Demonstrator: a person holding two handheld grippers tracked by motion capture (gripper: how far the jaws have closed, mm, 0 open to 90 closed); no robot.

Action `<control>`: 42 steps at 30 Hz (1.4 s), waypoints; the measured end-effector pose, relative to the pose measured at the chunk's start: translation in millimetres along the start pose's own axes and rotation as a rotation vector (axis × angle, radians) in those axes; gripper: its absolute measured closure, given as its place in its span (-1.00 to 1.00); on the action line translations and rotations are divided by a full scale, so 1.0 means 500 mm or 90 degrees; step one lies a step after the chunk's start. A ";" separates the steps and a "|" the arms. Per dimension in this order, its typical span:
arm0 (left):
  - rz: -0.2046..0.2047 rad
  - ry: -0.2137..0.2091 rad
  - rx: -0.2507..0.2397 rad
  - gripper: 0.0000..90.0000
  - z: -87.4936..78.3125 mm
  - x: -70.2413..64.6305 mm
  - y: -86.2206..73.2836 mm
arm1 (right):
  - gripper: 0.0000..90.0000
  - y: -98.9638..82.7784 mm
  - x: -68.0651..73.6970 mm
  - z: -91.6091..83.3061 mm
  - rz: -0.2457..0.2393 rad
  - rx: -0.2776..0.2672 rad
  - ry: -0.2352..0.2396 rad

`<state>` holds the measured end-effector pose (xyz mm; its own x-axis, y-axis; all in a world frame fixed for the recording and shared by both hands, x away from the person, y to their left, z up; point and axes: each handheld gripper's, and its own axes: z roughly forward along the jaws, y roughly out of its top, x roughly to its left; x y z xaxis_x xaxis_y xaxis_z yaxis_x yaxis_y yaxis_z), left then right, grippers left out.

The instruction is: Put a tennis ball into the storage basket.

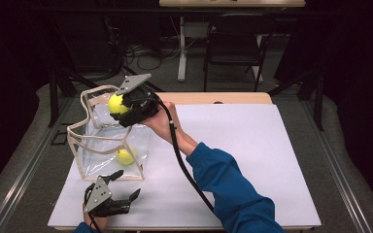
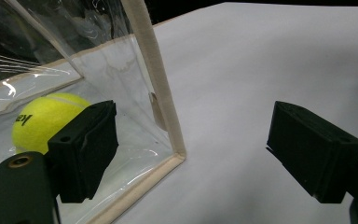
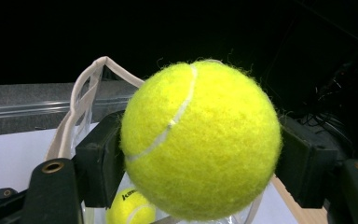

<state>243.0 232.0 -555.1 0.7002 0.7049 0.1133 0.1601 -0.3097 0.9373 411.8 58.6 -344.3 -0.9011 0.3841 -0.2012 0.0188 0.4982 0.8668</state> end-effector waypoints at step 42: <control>0.000 0.000 0.001 -0.65 0.000 0.000 0.000 | -0.44 0.002 0.017 0.034 -0.004 0.046 0.022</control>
<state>242.8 231.9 -555.0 0.7007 0.7044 0.1134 0.1611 -0.3110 0.9367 411.4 75.4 -352.9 -0.9159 0.3540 -0.1893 0.0431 0.5554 0.8304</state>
